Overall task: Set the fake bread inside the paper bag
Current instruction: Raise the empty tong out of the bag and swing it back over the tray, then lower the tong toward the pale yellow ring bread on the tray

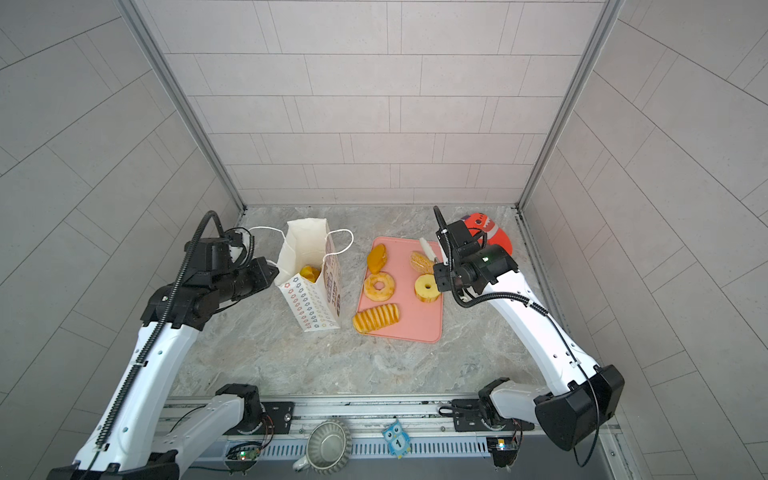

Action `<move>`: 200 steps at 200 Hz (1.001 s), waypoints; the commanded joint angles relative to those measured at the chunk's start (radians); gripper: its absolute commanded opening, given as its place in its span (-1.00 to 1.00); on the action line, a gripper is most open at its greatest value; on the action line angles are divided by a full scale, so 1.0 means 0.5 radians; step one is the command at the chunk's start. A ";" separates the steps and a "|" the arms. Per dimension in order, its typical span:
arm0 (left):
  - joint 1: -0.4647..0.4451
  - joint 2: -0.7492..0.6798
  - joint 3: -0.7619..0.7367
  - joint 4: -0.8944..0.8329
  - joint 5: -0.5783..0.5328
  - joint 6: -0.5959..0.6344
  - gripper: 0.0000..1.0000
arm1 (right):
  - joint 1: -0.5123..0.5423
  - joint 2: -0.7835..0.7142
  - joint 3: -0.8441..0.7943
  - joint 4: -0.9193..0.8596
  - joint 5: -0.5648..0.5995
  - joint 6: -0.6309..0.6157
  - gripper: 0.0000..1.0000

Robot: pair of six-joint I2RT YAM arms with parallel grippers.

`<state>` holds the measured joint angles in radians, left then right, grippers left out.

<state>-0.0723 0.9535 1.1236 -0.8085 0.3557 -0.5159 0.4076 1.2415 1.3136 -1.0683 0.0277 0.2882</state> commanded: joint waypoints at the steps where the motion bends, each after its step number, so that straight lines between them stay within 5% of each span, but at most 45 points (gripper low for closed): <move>1: 0.012 -0.010 0.039 -0.021 0.015 0.019 -0.91 | -0.002 -0.108 -0.073 0.038 0.014 0.024 -0.13; 200: 0.010 -0.021 0.015 0.010 0.052 0.026 -0.91 | 0.058 -0.238 -0.573 -0.015 -0.096 0.182 0.10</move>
<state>-0.0723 0.9535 1.1236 -0.8032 0.3744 -0.5159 0.4274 1.1259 1.0229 -1.0676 -0.0261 0.3592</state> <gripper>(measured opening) 0.060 0.539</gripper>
